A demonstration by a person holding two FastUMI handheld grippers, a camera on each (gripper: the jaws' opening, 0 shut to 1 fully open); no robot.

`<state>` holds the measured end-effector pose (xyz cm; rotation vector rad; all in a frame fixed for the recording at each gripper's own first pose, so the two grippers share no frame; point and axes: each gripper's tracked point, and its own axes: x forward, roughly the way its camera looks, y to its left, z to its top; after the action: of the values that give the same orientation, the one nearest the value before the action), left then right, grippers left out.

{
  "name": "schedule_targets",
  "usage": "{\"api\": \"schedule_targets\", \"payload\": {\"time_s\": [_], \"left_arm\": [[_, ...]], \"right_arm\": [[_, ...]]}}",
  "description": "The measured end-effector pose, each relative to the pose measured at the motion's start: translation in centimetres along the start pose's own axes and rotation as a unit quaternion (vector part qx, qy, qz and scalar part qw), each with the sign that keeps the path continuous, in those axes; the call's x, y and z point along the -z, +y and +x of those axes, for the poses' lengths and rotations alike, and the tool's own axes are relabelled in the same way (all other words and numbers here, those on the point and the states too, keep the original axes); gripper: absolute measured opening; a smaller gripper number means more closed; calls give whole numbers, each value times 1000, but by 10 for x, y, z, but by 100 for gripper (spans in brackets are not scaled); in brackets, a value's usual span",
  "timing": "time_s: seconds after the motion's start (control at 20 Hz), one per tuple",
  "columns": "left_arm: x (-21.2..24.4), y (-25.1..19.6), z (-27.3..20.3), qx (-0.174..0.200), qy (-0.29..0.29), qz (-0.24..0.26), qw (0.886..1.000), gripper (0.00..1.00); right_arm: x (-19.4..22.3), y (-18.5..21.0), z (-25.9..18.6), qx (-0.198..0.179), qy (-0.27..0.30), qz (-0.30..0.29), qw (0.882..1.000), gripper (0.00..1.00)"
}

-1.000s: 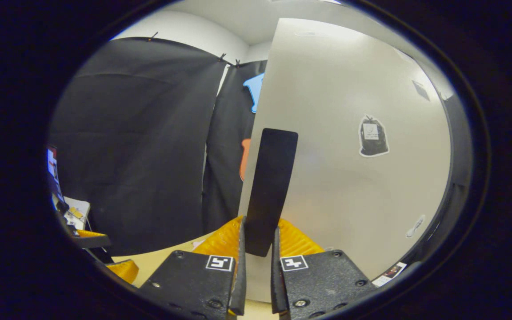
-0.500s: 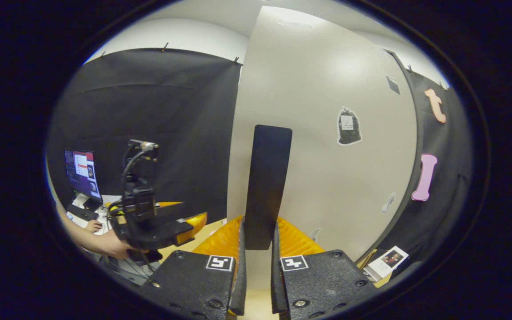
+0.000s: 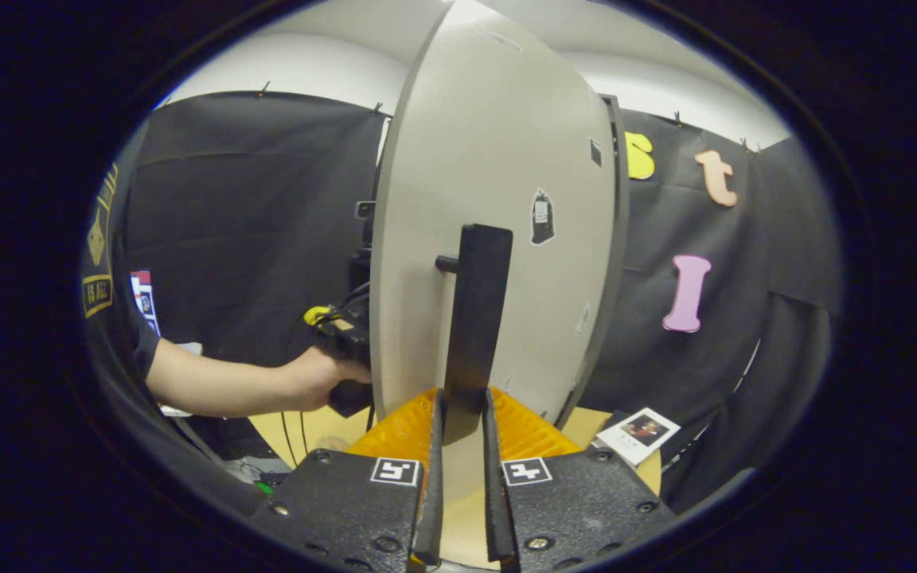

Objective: Open the cabinet door with the right hand, grasp the bottle in the cabinet with the left hand and place it on the coaster, then close the cabinet door with the right hand.

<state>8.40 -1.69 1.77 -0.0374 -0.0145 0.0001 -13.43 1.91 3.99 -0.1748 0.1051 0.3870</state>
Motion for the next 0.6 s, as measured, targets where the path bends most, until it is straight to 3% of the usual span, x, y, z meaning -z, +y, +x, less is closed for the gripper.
{"api": "schedule_targets", "payload": {"time_s": [0.2,0.3,0.45,0.5,0.55,0.6], "left_arm": [[-24,-17,67,-16,-27,17,999,96],[-29,-28,95,-6,-34,18,999,96],[-37,-37,137,-13,-36,12,999,96],[-36,-37,151,-21,-30,6,999,96],[-32,-36,162,-28,-21,2,999,96],[-24,-33,170,-30,-2,-1,1000,96]], "right_arm": [[18,-16,-19,48,43,-5,998,22],[19,-33,-26,76,40,8,996,26],[25,-64,-39,133,41,30,990,62],[25,-68,-43,145,42,37,988,64],[24,-72,-47,160,42,40,985,74],[25,-77,-51,171,44,41,983,74]]}}
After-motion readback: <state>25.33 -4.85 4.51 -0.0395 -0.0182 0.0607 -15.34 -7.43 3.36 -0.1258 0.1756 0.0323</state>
